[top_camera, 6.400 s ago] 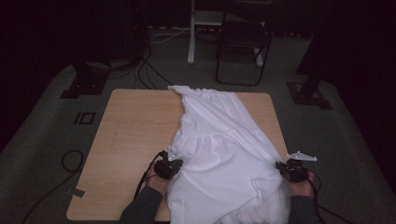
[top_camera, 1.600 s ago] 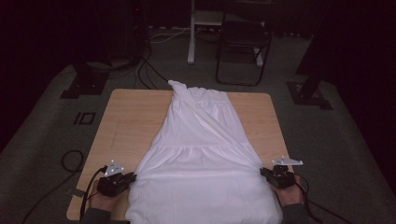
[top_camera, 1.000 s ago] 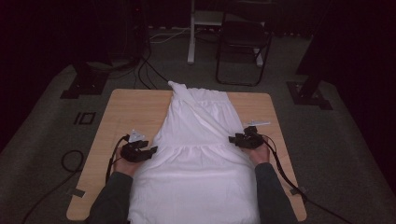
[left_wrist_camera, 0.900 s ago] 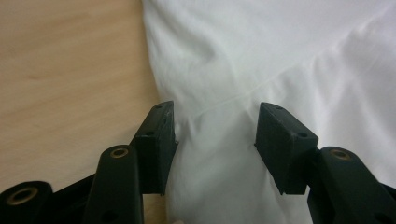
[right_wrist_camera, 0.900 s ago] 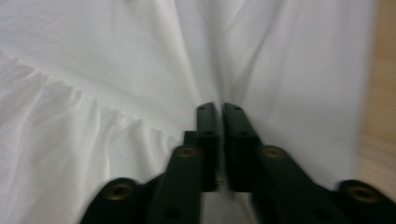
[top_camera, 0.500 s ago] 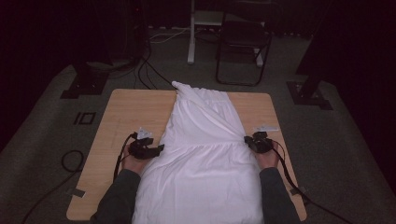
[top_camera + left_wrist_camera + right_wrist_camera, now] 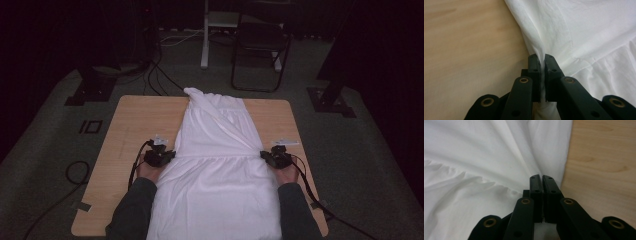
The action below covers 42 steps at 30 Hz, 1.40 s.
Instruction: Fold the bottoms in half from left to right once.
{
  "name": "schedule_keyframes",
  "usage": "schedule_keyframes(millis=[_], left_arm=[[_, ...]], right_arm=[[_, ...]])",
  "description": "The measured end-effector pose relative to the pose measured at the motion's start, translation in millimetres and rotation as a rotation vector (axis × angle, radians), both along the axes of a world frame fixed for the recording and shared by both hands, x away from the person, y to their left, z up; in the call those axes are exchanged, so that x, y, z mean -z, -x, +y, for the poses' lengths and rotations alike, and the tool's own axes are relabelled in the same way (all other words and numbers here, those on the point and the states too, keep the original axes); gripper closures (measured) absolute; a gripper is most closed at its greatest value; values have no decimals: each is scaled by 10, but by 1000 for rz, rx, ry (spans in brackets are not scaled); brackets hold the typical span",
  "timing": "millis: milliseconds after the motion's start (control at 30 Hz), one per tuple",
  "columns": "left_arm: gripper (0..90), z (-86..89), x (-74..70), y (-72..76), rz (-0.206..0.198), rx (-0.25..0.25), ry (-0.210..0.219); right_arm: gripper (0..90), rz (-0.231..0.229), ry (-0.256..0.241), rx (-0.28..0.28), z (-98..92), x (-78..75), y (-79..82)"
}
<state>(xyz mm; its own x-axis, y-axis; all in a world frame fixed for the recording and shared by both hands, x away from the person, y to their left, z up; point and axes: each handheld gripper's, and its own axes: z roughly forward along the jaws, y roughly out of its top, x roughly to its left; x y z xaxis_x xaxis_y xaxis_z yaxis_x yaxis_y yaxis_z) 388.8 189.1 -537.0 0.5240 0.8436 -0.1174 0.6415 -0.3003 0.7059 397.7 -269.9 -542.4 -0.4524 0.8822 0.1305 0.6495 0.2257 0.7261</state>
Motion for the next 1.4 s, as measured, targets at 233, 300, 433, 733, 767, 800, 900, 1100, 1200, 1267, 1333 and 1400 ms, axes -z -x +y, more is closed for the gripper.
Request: schedule_keyframes(millis=[233,300,433,733,767,800,900,1100,1200,1267,1333,1400], left_arm=[[847,51,3,624,-25,66,-41],[846,53,-4,825,-25,88,-53],[803,92,-5,1063,-28,121,-39],[529,102,-69,785,-62,69,60],[527,84,-50,765,-57,65,61],[520,63,-30,757,-54,67,58],[503,17,9,774,-45,85,28],[505,14,52,798,-33,89,8],[524,21,51,818,-32,85,8],[523,24,48,820,-28,86,9],[517,32,42,817,-20,90,10],[489,46,24,792,-21,80,13]], right_arm=[[867,-5,-11,-82,-22,16,518],[867,5,-27,-94,-49,20,704],[850,38,-38,-125,-79,5,1041],[442,-72,57,-151,195,-370,856],[437,-79,75,-170,276,-375,765],[436,-70,94,-179,361,-364,665],[430,-51,90,-208,595,-277,367],[843,-118,201,-129,802,-266,59],[896,-170,111,18,546,-449,-6],[897,-140,97,49,422,-447,-54],[896,-114,125,52,383,-351,-73],[893,-76,135,45,374,-205,-86]])
